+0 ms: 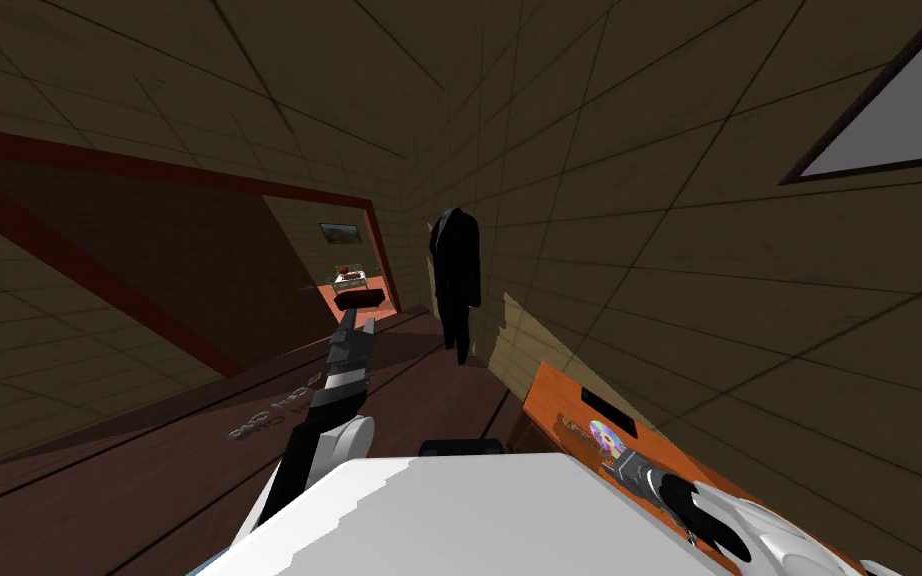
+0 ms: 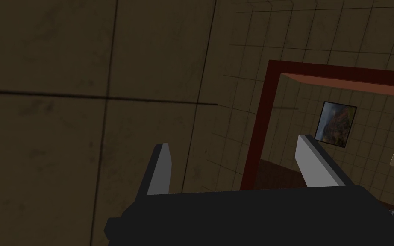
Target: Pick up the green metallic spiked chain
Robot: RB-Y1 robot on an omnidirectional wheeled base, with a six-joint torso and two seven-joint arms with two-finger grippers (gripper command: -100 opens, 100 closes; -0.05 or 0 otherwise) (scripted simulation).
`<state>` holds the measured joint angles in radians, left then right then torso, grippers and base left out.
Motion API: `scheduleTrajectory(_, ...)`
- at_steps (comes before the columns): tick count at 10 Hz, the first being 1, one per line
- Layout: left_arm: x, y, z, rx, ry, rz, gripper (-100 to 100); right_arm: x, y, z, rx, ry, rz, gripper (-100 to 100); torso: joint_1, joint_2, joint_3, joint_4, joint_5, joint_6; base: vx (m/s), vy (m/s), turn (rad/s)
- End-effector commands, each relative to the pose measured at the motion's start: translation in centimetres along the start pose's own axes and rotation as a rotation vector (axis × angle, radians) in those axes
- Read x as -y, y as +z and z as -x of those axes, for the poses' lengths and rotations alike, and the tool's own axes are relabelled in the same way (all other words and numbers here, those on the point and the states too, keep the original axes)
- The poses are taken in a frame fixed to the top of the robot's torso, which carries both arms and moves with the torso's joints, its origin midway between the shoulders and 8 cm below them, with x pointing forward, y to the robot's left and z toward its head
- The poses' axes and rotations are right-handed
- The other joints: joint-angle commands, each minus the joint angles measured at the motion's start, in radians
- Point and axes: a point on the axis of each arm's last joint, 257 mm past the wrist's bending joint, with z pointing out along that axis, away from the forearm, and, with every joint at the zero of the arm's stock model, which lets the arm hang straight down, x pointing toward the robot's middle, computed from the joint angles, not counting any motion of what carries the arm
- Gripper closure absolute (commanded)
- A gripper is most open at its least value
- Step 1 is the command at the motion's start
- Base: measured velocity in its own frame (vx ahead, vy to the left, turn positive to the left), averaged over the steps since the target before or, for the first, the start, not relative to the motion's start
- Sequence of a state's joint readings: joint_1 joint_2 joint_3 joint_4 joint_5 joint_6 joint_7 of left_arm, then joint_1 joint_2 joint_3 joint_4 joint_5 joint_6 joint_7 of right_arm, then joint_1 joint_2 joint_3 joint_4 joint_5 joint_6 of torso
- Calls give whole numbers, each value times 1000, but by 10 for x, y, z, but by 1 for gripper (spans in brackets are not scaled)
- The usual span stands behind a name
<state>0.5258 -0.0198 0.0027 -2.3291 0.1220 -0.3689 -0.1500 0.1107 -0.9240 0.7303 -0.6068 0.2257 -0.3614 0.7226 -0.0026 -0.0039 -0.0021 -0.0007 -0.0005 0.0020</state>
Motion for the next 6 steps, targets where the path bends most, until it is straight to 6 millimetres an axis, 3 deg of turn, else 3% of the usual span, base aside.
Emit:
scheduleTrajectory(1, 0, 0, 0, 0, 0, 0, 0, 0, -1, -10, -18, -3, 3, -100, 0, 0, 0, 0, 0, 0, 36, -35, 29)
scheduleTrajectory(2, 0, 0, 0, 0, 0, 0, 0, 0, -1, -10, -18, -3, 3, -100, 0, 1, 0, 0, 0, 0, 13, -17, -6)
scheduleTrajectory(3, 0, 0, 0, 0, 0, 0, 0, -11, -3, -29, -53, -1, 19, -100, 1, 2, 1, 0, 0, 0, 31, -34, 71)
scheduleTrajectory(4, 0, 0, 0, 0, 0, 0, 0, -5, -2, -18, -36, -4, 12, -100, 0, 1, 1, 0, 0, 0, 19, -22, 22)
scheduleTrajectory(5, 0, 0, 0, 0, 0, 0, 0, -6, -2, -20, -39, -2, 14, 0, 1, 2, 1, 0, 0, 0, 0, 0, 0)
scheduleTrajectory(6, 0, 0, 0, 0, 0, 0, 0, -15, 6, -16, -40, 5, 9, -100, 2, 2, 1, 1, 0, 0, -3, -40, 44)
